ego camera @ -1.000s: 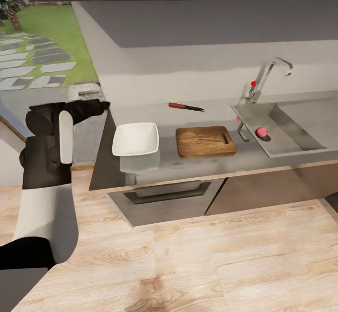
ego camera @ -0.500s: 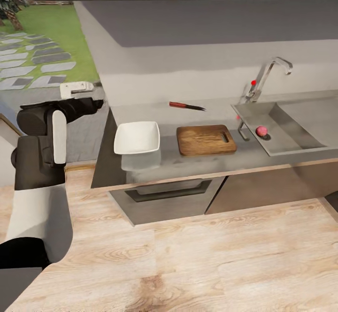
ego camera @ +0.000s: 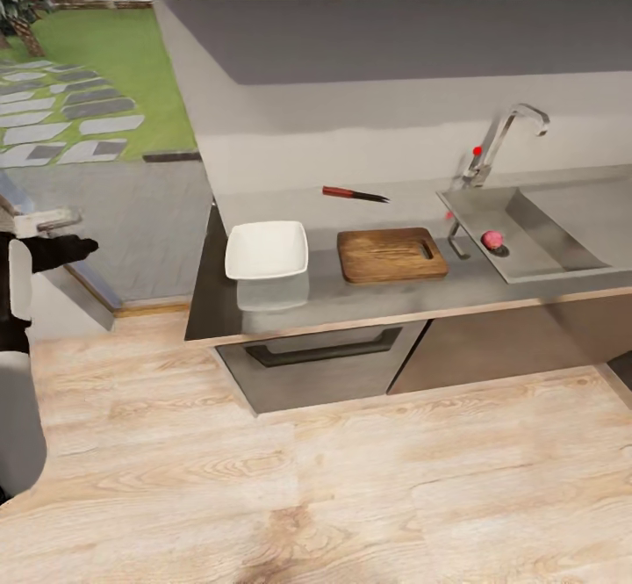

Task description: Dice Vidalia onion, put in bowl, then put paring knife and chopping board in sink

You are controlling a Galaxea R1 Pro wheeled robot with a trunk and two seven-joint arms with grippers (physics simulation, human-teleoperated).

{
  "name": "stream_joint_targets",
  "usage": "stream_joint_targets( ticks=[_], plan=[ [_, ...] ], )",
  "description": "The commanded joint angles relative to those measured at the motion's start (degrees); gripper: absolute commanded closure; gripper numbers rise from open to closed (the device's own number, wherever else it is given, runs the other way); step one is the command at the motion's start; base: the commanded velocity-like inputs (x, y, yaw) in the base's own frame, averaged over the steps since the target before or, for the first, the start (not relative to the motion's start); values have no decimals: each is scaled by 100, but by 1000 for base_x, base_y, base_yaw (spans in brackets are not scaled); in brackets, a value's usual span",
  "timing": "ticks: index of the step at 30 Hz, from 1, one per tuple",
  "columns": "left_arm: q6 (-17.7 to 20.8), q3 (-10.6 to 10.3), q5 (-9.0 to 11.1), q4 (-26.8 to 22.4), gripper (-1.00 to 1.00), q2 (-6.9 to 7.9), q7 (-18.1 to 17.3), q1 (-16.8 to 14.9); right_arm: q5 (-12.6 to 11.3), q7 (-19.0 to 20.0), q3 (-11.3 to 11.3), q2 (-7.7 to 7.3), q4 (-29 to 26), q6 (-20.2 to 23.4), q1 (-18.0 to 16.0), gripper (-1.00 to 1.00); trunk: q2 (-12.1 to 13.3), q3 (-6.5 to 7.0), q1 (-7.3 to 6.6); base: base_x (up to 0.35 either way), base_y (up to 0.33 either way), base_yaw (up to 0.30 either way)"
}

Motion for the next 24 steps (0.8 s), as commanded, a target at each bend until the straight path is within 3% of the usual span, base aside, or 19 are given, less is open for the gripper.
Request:
stream_joint_targets(
  ticks=[1, 3, 4, 5, 8, 9, 11, 13, 15, 17, 24],
  plan=[
    [-31, 13, 32, 197, -100, 30, 0, 17, 6, -22, 10, 1, 3, -17, -2, -100, -10, -8, 3, -2, 2, 0],
    [-338, 27, 19, 754, -100, 78, -1, 113, 6, -22, 10, 1, 3, -18, -1, -100, -10, -8, 3, -1, 1, 0],
    [-905, 21, -33, 1394, -100, 95, 1, 262, 6, -22, 10, -3, 3, -22, -1, -100, -10, -8, 3, 0, 0, 0],
    [-1155, 20, -65, 1654, -100, 100, 1, 317, 6, -22, 10, -5, 3, -22, -1, -100, -10, -8, 3, 0, 0, 0],
    [-3038, -29, -355, 3538, -100, 78, -12, 513, 6, -22, 6, -51, 3, -25, -1, -100, -10, -8, 3, 0, 0, 0],
    [-3370, -48, -410, 3873, -100, 54, -12, 528, 6, -22, 5, -56, 3, -25, -1, -100, -10, -8, 3, 0, 0, 0],
    [-4513, -131, -626, 5196, -100, -90, -14, 563, 6, -22, 3, -69, 0, -25, -1, -100, -10, -8, 3, 0, 0, 0],
    [-4865, -158, -718, 5813, -100, -161, -11, 572, 6, -22, 3, -73, -2, -25, -1, -100, -10, -8, 3, 0, 0, 0],
    [-5374, -194, -861, 6930, -100, -378, -11, 633, 8, -27, -4, -77, -9, -25, -1, -100, -10, -8, 3, 0, 0, 0],
    [-5562, -200, -886, 7158, -100, -497, -23, 827, 11, -29, -6, -81, -24, -25, -1, -100, -10, -8, 3, 0, 0, 0],
    [-5831, -203, -883, 7302, -100, -613, -38, 1542, 14, -35, -9, -215, -431, 7, -1, -100, -10, -8, 3, 0, 0, 0]
  ],
)
